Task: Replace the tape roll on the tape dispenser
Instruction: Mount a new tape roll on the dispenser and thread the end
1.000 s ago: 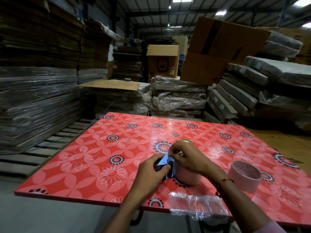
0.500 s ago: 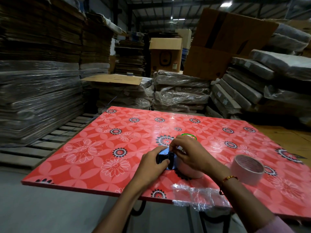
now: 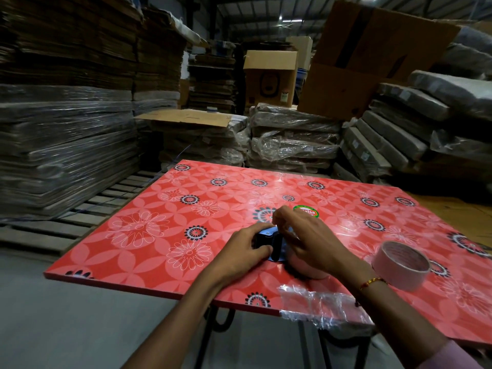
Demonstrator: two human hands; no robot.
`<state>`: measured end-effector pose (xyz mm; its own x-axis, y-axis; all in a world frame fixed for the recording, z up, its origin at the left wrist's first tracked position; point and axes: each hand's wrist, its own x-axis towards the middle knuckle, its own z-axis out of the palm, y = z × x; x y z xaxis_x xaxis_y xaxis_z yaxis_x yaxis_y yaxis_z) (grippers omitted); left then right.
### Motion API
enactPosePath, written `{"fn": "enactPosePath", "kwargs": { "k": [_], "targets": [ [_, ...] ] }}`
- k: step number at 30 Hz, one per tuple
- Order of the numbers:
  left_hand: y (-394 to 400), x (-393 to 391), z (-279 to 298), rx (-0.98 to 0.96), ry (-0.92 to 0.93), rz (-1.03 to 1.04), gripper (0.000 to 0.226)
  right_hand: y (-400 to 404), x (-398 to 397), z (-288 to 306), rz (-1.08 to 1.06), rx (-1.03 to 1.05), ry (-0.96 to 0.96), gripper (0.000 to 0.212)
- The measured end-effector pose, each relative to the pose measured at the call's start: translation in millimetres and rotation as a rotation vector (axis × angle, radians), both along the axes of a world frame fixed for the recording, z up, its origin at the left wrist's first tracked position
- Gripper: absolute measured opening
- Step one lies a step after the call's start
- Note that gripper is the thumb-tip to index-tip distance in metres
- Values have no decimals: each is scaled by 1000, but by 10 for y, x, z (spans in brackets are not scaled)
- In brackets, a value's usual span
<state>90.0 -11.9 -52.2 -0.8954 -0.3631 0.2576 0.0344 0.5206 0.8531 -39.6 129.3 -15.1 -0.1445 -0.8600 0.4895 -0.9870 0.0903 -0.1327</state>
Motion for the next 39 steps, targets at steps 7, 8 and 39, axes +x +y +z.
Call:
{"fn": "enactPosePath", "kwargs": {
  "k": [7,8,39],
  "targets": [
    [-26,-20,-16,12,8,-24,54,0,10,-23,-16,-45,-28,37],
    [-29,-21,-18,16,10,-31,53,-2,8,-33,-15,-52,-37,38],
    [-150,-123,-141,78,16,-159,47,10,111,74,73,-1,-59,21]
  ]
}}
